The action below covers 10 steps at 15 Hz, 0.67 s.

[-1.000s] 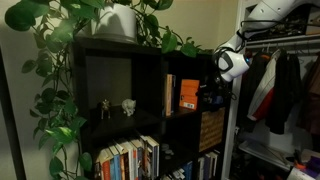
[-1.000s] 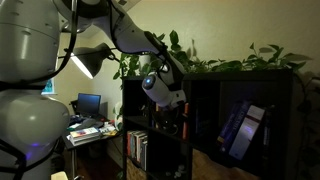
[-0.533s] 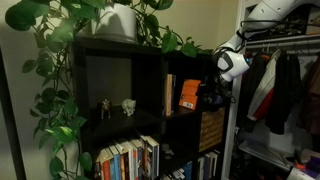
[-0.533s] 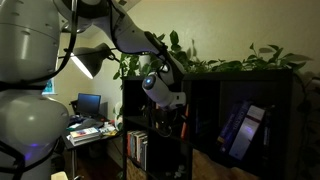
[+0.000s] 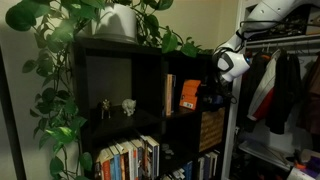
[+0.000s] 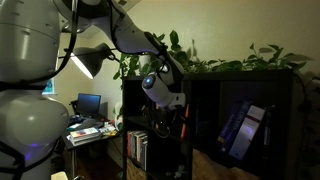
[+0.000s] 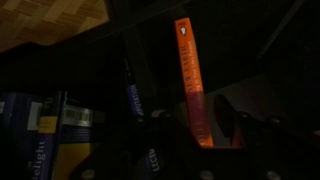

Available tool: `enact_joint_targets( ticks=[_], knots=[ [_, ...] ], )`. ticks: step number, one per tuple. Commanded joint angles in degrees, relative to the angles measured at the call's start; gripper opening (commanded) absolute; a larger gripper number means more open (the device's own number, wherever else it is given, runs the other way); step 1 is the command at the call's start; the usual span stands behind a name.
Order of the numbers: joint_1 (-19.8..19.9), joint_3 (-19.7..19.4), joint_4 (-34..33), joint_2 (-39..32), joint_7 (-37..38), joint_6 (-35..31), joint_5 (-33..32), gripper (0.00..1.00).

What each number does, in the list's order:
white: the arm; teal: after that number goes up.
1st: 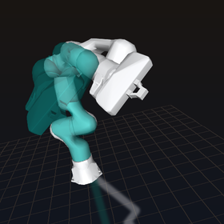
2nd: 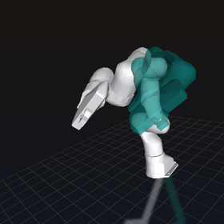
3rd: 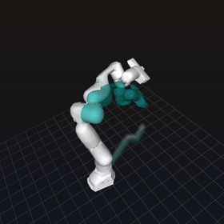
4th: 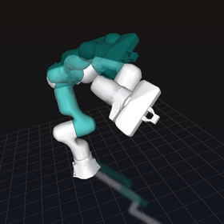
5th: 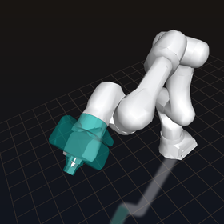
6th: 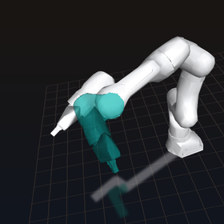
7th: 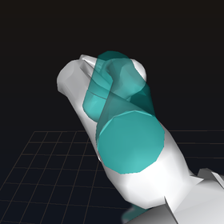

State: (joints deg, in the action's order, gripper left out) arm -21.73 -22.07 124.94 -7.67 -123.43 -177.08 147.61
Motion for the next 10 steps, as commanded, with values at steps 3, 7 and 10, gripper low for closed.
enact_joint_targets(
  ticks=[3,7,10],
  knots=[
    [0.6,2.2,4.9,4.2,2.1,-3.8,-4.7,0.88],
    [1.3,3.9,9.4,6.5,5.2,-7.6,-8.2,1.00],
    [0.8,3.8,12.6,9.4,4.7,-9.2,-9.0,1.00]
  ],
)
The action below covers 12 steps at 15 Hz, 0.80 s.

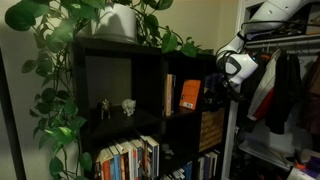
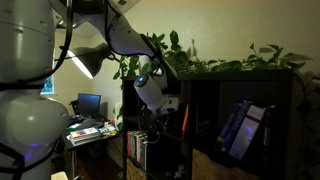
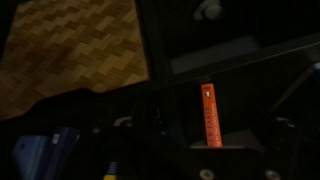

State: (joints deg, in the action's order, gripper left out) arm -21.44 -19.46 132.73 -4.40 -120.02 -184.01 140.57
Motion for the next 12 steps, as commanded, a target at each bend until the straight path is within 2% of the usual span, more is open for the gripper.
enact_joint_targets(
  ticks=[1,6,7,8,9,10,11,12],
  knots=[
    [0.3,1.0,5.5,7.2,0.9,-2.8,-2.0,1.00],
    [-2.3,1.2,11.4,13.6,0.8,-5.3,-4.9,1.00],
    [5.3,10.8,14.0,14.8,9.2,-5.5,-13.1,1.00],
    [5.8,12.3,15.6,15.3,10.8,-5.6,-15.9,1.00],
    [-0.7,5.5,15.7,15.4,5.7,-5.8,-12.9,1.00],
    [-0.6,6.3,16.8,15.7,6.9,-5.6,-14.4,1.00],
    [-2.0,5.2,17.8,15.9,6.9,-5.2,-14.8,1.00],
    [0.7,7.5,14.6,12.5,6.8,-4.4,-13.0,1.00]
  ],
)
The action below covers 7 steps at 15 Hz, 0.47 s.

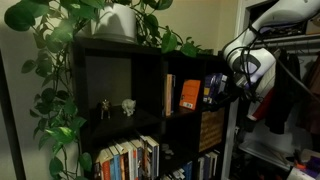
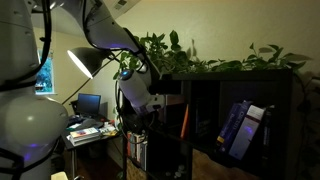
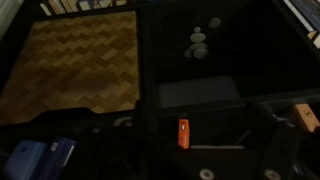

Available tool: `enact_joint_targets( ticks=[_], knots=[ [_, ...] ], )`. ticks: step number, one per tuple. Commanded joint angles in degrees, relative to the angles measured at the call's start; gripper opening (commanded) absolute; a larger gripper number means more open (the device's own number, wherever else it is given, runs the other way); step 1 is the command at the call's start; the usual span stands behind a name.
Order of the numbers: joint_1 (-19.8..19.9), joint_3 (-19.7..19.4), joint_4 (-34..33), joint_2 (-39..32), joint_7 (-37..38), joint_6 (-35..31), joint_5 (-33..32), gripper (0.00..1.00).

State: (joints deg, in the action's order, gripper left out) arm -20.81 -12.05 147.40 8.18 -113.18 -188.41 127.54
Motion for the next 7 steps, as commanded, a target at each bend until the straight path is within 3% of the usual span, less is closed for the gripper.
enact_joint_targets(
  ticks=[1,7],
  knots=[
    [-0.7,-0.5,0.8,0.2,0.0,0.0,-0.2,1.00],
    [-1.3,-1.1,1.4,0.4,0.0,0.0,-0.4,1.00]
  ],
)
